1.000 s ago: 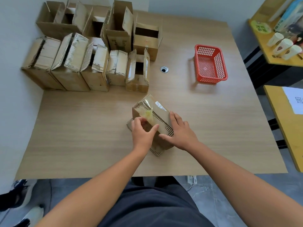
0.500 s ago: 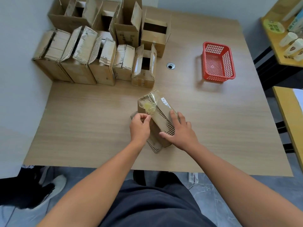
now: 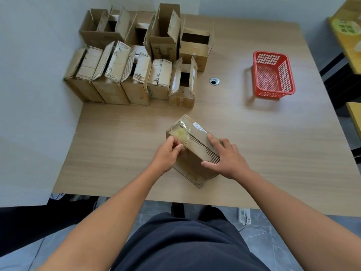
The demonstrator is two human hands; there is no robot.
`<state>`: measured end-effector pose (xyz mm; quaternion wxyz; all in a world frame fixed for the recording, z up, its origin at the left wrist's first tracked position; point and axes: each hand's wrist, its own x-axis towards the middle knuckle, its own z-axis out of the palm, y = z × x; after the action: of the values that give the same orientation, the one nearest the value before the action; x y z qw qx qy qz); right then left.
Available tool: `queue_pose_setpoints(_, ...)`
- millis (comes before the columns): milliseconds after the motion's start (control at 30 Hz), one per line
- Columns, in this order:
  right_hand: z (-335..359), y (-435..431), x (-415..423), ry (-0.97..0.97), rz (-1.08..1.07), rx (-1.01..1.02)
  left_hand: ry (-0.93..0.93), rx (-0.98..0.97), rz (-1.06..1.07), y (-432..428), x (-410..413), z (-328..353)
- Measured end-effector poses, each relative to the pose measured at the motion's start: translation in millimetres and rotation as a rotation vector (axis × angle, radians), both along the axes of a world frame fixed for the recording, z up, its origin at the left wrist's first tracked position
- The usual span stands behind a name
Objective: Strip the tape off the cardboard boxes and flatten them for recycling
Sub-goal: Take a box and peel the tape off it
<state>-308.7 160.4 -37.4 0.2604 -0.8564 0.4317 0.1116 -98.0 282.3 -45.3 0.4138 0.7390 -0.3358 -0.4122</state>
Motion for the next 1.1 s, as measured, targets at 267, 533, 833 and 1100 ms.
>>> queue_pose_setpoints(267, 1.0, 5.2, 1.9, -0.014, 0.020, 0.015, -0.267, -0.099, 0.089, 12.3, 15.8, 25.3)
queue_pose_setpoints(533, 3.9, 7.7, 8.3, 0.013, 0.019, 0.003, -0.346, -0.118, -0.212, -4.0, 41.7, 24.4)
queue_pose_setpoints(833, 0.3, 9.6, 11.4, 0.005, -0.005, -0.035, -0.650, -0.112, -0.196, -39.8, 36.5, 5.8)
queue_pose_setpoints(1100, -1.1, 15.0, 13.5, 0.009, -0.001, -0.054, -0.245, -0.141, 0.214, -49.3, 29.6, 0.0)
